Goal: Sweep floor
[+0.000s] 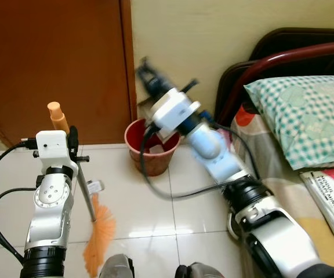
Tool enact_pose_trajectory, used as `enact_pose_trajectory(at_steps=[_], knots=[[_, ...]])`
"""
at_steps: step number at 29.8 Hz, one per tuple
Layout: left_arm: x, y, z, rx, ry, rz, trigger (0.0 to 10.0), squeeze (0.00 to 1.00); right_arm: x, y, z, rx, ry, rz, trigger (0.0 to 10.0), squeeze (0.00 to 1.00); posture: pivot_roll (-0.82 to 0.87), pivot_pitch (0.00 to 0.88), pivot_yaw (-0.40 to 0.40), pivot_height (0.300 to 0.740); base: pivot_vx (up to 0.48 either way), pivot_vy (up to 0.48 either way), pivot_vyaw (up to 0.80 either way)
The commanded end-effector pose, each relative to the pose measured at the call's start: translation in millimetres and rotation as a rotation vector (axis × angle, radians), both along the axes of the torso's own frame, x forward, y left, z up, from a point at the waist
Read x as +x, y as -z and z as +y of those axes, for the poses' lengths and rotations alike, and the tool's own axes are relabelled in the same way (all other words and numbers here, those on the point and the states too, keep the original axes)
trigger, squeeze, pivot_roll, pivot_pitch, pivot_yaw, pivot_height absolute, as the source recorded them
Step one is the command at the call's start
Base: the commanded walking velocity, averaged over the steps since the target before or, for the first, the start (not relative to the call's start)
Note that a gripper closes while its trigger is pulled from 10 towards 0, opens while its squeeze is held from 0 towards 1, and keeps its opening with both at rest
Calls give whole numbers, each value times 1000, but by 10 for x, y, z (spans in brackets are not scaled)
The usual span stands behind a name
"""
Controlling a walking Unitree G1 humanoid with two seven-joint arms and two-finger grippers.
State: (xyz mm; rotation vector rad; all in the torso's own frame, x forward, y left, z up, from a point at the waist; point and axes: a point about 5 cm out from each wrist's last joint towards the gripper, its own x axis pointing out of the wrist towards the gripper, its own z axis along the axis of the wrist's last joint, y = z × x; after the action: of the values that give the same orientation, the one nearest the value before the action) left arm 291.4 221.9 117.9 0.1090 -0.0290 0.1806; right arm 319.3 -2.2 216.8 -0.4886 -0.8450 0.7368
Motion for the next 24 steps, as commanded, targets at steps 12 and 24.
enact_pose_trajectory(at_steps=[12, 24], knots=[[102, 30, -135, -36, 13, -3, 10000, 0, -52, -95, -72, -39, -6, -128, 10000, 0, 60, 22, -75, 740, 0, 0, 0], [25, 70, -105, 13, 40, 23, 10000, 0, -5, -1108, -405, 369, 169, -239, 10000, 0, 67, 69, -60, 740, 0, 0, 0]])
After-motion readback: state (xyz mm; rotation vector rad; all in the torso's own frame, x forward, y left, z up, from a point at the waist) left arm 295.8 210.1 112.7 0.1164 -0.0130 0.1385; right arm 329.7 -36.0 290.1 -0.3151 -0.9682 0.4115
